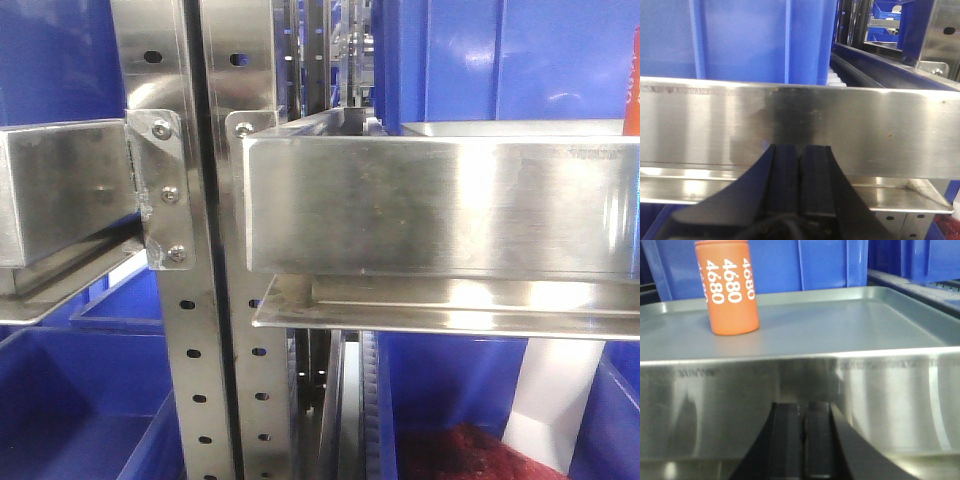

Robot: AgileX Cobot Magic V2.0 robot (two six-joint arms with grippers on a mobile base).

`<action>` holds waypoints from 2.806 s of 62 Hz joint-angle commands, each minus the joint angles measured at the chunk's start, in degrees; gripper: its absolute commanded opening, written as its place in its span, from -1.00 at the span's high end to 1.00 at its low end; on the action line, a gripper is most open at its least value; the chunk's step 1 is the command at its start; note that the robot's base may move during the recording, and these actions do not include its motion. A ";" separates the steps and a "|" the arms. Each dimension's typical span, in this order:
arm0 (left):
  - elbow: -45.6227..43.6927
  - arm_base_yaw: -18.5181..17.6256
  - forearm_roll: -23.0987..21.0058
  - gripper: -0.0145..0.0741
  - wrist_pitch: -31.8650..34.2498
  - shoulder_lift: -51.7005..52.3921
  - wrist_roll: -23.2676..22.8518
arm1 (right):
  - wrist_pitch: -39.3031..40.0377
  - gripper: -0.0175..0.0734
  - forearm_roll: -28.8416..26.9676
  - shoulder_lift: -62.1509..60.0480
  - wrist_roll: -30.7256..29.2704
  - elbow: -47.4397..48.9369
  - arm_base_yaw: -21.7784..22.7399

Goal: Grab orange capacitor from left shelf to right conveyor

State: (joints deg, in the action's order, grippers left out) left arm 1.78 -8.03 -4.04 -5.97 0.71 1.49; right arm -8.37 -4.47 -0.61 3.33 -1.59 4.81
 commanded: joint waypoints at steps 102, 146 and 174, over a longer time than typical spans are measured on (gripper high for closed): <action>-0.25 0.06 -0.20 0.96 4.77 0.65 -0.09 | 18.55 -0.77 2.49 55.16 0.09 34.07 -11.30; -0.25 0.06 -0.20 0.96 4.77 0.65 -0.09 | 30.12 -0.62 2.49 70.02 0.09 34.02 -10.81; -0.25 0.06 -0.20 0.96 4.77 0.65 -0.09 | 28.83 0.40 4.47 60.48 0.09 34.02 -10.81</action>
State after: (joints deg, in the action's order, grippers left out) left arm 1.78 -8.03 -4.04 -5.97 0.71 1.49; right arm 16.05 -1.04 65.32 3.44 30.45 -6.44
